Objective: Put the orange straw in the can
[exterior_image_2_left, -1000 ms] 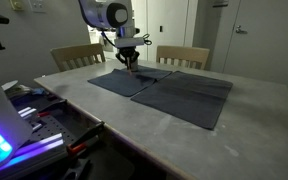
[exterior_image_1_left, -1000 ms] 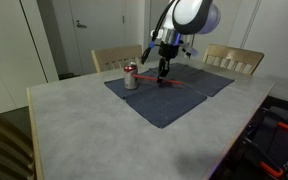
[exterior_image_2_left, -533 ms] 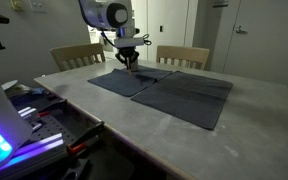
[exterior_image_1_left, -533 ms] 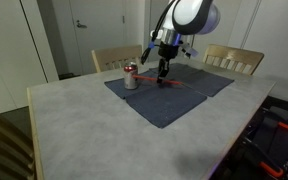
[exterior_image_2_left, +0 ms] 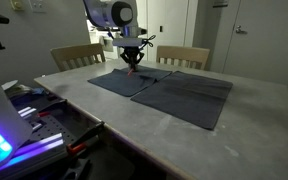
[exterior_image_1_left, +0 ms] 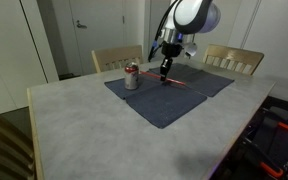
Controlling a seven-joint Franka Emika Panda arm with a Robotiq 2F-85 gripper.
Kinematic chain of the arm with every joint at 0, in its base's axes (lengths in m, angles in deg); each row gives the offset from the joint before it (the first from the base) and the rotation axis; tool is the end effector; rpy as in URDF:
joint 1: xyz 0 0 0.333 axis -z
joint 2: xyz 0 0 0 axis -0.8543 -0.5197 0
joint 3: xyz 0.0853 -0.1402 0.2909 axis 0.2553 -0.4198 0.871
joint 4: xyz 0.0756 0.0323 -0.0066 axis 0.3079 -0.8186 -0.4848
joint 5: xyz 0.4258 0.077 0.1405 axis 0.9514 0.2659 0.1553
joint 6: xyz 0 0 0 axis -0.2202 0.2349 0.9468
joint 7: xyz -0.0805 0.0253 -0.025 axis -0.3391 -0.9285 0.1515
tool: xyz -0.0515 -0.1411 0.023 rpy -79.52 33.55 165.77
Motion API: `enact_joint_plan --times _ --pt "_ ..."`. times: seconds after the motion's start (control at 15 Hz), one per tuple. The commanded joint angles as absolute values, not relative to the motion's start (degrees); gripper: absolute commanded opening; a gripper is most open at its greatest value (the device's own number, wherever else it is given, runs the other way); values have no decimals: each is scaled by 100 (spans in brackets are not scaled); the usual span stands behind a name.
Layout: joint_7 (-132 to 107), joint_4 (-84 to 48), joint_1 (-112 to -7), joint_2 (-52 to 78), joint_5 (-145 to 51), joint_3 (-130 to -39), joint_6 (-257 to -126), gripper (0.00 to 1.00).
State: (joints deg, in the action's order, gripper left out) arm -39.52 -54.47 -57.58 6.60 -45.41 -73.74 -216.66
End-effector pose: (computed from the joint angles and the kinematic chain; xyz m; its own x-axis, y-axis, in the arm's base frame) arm 0.5946 0.0657 0.1167 0.8683 0.4747 0.1439 0.4770 -0.8787 0.0206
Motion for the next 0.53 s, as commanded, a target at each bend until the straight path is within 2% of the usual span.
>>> enact_joint_plan --times 0.0,0.47 --pt "-3353 -5106 -5709 560 -4344 -7388 -21144 2" --pt "-3026 -4448 -5613 219 -3754 -7310 -20806 2"
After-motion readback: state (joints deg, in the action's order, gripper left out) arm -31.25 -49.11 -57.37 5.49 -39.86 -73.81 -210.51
